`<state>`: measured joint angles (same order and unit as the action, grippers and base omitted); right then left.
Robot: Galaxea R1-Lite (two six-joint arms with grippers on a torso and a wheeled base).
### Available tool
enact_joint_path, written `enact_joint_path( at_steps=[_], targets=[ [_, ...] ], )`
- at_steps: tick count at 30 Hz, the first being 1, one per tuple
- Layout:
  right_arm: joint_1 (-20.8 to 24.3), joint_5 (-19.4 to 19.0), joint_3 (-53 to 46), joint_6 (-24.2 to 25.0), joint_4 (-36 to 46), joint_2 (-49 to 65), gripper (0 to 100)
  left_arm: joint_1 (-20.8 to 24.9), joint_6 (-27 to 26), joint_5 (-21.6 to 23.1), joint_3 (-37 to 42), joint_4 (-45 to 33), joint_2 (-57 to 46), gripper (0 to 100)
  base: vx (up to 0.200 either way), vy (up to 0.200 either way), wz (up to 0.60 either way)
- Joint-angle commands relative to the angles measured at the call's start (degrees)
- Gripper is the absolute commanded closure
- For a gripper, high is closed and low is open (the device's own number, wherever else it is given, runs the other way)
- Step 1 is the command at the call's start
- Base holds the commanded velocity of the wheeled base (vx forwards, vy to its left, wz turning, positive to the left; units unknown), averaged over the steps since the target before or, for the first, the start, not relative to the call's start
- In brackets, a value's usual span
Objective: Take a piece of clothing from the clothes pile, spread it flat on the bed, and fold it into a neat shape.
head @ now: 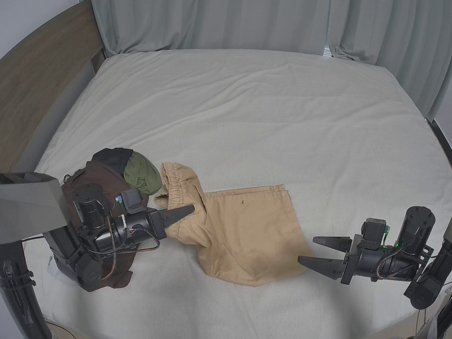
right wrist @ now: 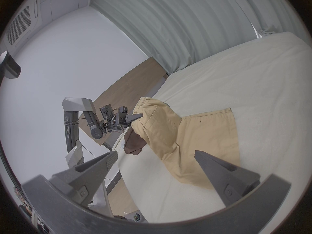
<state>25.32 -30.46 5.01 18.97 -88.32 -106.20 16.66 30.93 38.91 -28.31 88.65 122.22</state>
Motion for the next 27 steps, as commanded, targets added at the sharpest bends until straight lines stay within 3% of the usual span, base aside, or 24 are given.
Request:
enact_joint_path(
  at_steps=[1,5,17,22,27],
  targets=[
    [-0.4,0.0,0.2,0.0,-0.1,0.1,0,2.4,0.2,-0.5,-2.5,0.0,2.7,100,0.000,0.000,0.00],
    [-0.5,0.0,0.7,0.2,0.0,0.5,0,5.0,0.2,-1.1,-4.7,-0.1,5.0,100,0.000,0.000,0.00],
    [-2.5,0.1,2.4,0.5,0.0,0.5,0,7.0,0.6,-0.9,-7.9,-0.1,8.6,100,0.000,0.000,0.00],
    [-3.5,0.2,3.9,0.8,0.0,0.5,0,8.9,6.5,-0.5,-9.4,0.0,9.6,100,0.000,0.000,0.00],
    [-4.7,0.1,4.1,0.9,0.0,0.6,0,9.7,7.7,-0.5,-12.4,0.0,11.3,100,0.000,0.000,0.00]
  ],
)
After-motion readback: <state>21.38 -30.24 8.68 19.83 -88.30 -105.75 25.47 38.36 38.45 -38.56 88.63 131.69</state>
